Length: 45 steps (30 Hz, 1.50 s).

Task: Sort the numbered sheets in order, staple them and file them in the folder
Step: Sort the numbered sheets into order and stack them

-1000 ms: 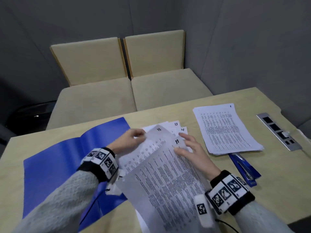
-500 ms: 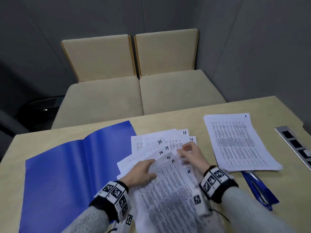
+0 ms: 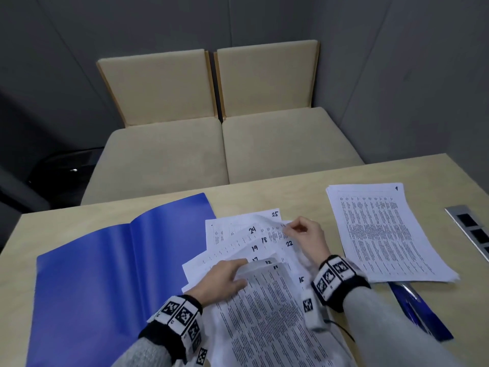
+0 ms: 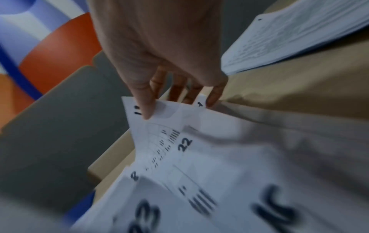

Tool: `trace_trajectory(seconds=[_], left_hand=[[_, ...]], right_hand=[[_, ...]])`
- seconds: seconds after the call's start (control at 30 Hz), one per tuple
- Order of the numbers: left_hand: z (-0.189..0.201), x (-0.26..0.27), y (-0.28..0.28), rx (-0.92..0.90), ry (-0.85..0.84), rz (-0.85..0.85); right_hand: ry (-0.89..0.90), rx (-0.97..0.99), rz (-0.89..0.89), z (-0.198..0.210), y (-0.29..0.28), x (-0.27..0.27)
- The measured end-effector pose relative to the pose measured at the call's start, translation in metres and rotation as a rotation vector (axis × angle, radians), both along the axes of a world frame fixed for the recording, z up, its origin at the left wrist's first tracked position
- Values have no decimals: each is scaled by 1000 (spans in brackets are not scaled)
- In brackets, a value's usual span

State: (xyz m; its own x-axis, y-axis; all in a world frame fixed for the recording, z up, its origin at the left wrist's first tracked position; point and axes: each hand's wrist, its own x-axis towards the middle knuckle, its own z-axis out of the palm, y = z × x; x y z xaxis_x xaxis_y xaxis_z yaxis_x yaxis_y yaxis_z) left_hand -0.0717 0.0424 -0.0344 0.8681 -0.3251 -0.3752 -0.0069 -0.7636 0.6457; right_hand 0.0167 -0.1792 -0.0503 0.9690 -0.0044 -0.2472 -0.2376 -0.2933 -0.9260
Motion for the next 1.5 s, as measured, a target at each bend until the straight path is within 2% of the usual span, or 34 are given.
trace_trajectory(seconds=[0.07,0.2,0.37,0.47,0.53,0.6,0.67,0.83,0.93,1.07,1.17,1.23,1.3,1.33,1.4,1.47,1.5], left_hand=[[1,-2,1,27,-20,-2],[2,-6,1,53,-49,-22],[12,-17,-2,73,-231,-81],[19,-25,-4,64,-327,-136],[25,-30,-6,54,-385,-183],[31,-36,-5,48,-432,-222],[39,-39,-7,45,-458,-246],[49,-34,-18,50,-450,-224],[38,-24,-23,98,-452,-190],[12,-11,-25,167,-481,-115],[5,-4,-25,125,-400,-98],[4,-4,-24,93,-378,-130],[3,-9,-22,65,-363,-132],[2,-12,-20,62,-361,-127],[-3,-18,-16,57,-354,-122],[-7,-23,-12,48,-335,-122],[-8,-24,-10,46,-328,-123]], right_hand=[[-62,56,1,11,-4,-17],[-194,301,-194,63,-12,-28],[-474,532,-374,139,-35,-17],[-466,654,-462,156,-48,-14],[-425,674,-474,151,-53,-14],[-359,629,-460,143,-50,-20],[-266,482,-421,121,-47,-26],[142,152,-87,46,-33,-49],[331,172,-15,17,-21,-69],[362,282,68,-4,-14,-80],[442,414,62,-7,-13,-76],[453,384,166,-1,-12,-75],[462,264,283,7,-18,-68],[458,219,270,8,-23,-59],[371,106,94,3,-32,-34],[249,-175,-100,-4,-40,-11],[256,-273,-150,-10,-41,-2]])
